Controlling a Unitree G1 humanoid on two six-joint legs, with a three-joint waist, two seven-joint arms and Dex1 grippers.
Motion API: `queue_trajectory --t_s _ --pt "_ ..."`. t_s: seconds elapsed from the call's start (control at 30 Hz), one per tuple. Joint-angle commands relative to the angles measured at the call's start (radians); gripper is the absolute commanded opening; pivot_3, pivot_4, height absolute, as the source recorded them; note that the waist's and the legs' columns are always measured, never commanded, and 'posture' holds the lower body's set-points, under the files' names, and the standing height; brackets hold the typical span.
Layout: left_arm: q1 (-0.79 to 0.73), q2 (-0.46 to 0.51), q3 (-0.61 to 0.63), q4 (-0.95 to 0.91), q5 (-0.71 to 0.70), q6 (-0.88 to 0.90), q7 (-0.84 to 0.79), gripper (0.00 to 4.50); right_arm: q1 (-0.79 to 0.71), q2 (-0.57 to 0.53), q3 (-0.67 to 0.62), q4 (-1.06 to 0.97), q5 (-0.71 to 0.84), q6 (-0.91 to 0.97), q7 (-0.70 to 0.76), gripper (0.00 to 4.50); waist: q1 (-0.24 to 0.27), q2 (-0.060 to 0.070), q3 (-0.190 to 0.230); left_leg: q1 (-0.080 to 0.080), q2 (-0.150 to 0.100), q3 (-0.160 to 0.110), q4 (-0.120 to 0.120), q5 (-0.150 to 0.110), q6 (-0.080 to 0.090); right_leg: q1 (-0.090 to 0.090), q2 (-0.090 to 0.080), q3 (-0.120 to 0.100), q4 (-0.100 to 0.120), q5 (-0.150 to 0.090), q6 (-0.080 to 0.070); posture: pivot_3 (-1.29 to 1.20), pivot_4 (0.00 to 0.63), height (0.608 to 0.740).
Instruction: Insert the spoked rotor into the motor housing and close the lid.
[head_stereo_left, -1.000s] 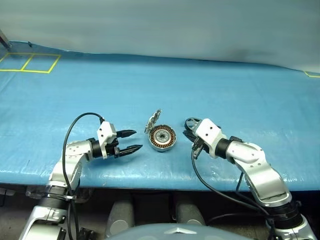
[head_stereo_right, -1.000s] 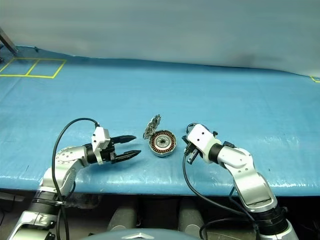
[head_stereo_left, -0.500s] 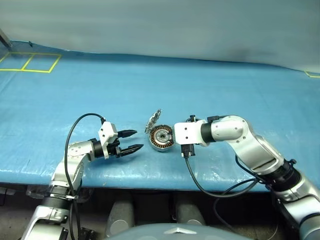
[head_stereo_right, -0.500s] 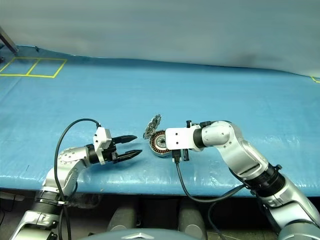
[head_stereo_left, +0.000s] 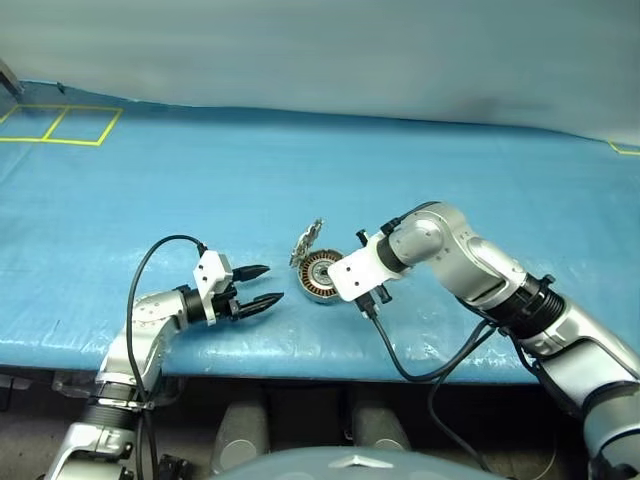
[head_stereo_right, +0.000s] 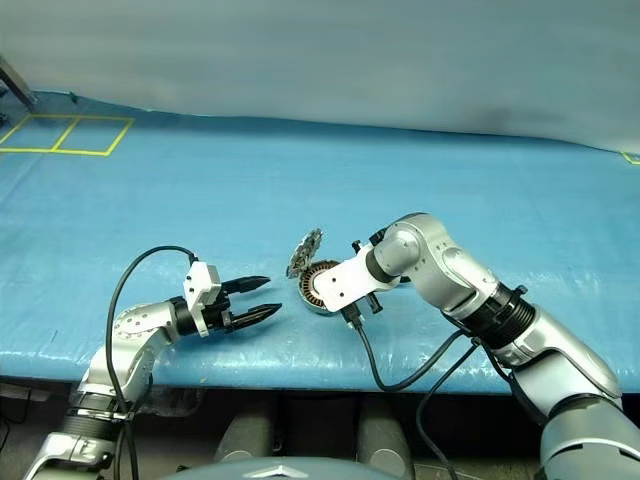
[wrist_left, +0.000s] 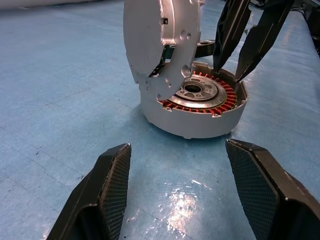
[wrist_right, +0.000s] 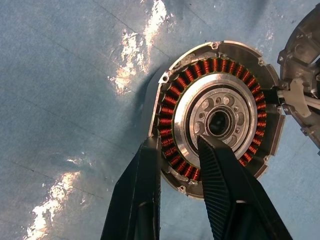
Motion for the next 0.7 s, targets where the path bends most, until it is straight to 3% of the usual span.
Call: queue_trajectory --t_s 0.03,0.13,0.7 --pt "0.01 0.006 0.018 -0.051 -0.012 -0.01 0.008 3.28 -0.031 0.013 -0.022 -0.003 -0.011 -0.023 0.018 1.77 0.0 0.0 0.0 0.0 0.0 0.0 0.0 0.0 0.0 0.0 0.0 0.0 0.0 0.0 0.0 0.0 0.15 0.74" --pt "0.019 0.007 0.021 -0.056 -0.012 -0.008 0.011 3.28 -0.04 0.029 -0.027 0.016 -0.032 -0.04 0.0 2.73 0.0 0.0 0.0 0.0 0.0 0.0 0.0 0.0 0.0 0.0 0.0 0.0 0.0 0.0 0.0 0.0 0.15 0.74" --pt "0.017 -0.006 0.01 -0.049 -0.006 -0.015 0.024 3.28 -0.054 0.043 -0.041 0.001 -0.04 -0.023 0.059 2.73 0.0 0.0 0.0 0.0 0.0 0.0 0.0 0.0 0.0 0.0 0.0 0.0 0.0 0.0 0.0 0.0 0.15 0.74"
